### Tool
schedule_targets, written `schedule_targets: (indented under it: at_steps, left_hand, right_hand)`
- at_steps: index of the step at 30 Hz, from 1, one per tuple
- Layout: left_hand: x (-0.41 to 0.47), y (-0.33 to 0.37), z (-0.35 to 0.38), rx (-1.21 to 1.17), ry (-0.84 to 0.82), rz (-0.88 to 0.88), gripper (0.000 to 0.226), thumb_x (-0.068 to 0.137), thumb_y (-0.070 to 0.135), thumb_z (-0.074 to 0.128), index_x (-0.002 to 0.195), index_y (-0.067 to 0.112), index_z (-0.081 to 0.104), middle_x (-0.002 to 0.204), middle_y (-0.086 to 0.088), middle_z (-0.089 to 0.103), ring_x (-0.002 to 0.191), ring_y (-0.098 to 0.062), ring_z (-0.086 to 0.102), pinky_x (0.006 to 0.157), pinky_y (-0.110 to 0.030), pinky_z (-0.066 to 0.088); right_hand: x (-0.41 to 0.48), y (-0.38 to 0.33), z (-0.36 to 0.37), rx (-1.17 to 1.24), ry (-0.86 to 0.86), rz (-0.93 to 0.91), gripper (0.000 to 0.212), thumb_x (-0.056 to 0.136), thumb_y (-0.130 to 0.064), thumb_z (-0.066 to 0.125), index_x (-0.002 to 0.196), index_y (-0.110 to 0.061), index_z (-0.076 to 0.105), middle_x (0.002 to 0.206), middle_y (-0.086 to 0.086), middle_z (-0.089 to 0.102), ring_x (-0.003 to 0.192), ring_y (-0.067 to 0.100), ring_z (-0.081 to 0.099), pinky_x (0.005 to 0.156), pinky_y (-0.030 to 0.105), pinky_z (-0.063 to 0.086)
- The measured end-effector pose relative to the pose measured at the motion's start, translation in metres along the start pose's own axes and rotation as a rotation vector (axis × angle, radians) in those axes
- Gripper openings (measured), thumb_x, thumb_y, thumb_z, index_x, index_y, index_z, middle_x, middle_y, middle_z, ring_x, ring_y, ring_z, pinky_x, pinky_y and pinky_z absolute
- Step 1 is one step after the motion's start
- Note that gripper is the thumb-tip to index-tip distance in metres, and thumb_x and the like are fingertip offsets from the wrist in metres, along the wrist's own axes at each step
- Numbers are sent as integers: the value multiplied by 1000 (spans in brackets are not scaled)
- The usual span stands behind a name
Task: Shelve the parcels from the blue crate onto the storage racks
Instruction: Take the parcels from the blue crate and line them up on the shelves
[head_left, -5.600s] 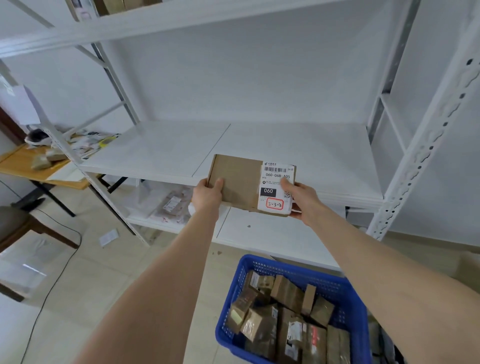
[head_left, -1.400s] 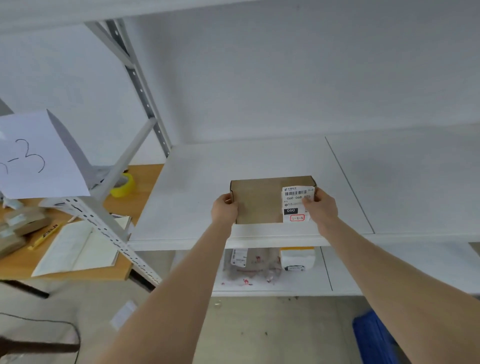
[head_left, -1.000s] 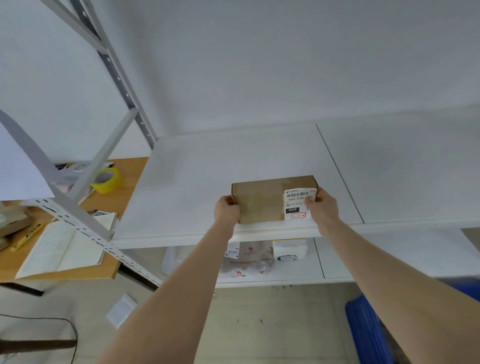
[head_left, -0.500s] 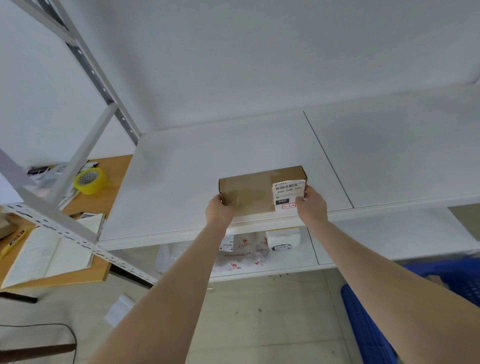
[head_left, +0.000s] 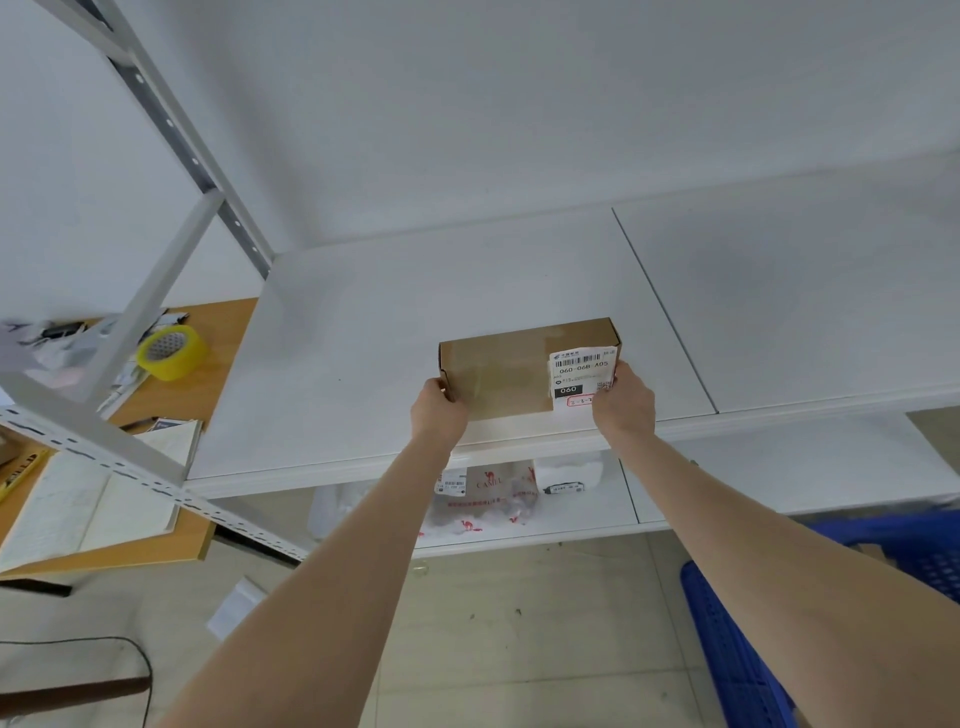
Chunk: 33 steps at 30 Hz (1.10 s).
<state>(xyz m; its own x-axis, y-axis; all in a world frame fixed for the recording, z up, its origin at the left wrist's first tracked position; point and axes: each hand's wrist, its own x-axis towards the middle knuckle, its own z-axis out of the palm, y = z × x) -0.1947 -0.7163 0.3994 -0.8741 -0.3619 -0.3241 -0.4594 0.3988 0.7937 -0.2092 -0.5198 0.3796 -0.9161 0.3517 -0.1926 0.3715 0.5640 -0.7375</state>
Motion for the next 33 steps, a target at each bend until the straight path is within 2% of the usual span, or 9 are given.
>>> schedule_targets:
  at_steps: [4, 11, 18, 22, 26, 30, 33]
  left_hand:
    - [8, 3, 1, 15, -8, -1, 32, 90, 4, 39, 120, 3, 50, 112, -15, 58, 86, -25, 47, 70, -30, 38]
    - [26, 11, 3, 29, -19, 2, 32, 89, 2, 39, 119, 4, 48, 115, -16, 57, 87, -25, 48, 69, -31, 39]
    - [45, 19, 5, 13, -32, 6, 34, 88, 2, 40, 121, 5, 47, 117, -14, 56, 89, -25, 48, 68, -30, 39]
    - [53, 23, 6, 5, -37, 14, 33, 88, 3, 41, 120, 5, 48, 117, -13, 56, 87, -24, 47, 56, -25, 36]
    - [56, 23, 6, 18, -42, 19, 33, 87, 3, 42, 120, 4, 49, 117, -14, 57, 87, -24, 47, 66, -28, 37]
    - [56, 23, 5, 39, -47, 29, 34, 88, 4, 41, 121, 5, 48, 116, -13, 57, 88, -25, 48, 61, -26, 38]
    - [56, 22, 5, 34, -49, 32, 35, 88, 5, 42, 123, 5, 46, 117, -12, 57, 90, -25, 48, 71, -30, 40]
  right_hand:
    - [6, -4, 2, 8, 0, 4, 45, 91, 1, 34, 130, -14, 50, 124, 12, 61, 111, 34, 56, 78, 30, 43]
    - [19, -14, 7, 45, -9, 8, 48, 90, 1, 33, 133, -16, 48, 125, 10, 60, 111, 32, 57, 85, 35, 47]
    - [38, -26, 11, 50, -11, 5, 44, 92, -1, 35, 132, -15, 48, 126, 10, 60, 111, 31, 57, 77, 30, 44]
    - [44, -28, 12, 61, -22, 22, 46, 90, 0, 34, 131, -16, 49, 123, 9, 60, 107, 30, 57, 72, 28, 41]
    - [45, -28, 12, 53, -19, 24, 45, 91, -1, 33, 130, -16, 49, 121, 9, 61, 105, 30, 57, 71, 29, 41]
    - [45, -28, 12, 54, -27, 27, 47, 91, -1, 34, 132, -16, 48, 123, 9, 60, 109, 31, 57, 74, 28, 41]
    - [44, -30, 12, 46, -34, 31, 48, 89, 1, 33, 132, -16, 47, 124, 10, 60, 109, 31, 57, 75, 28, 42]
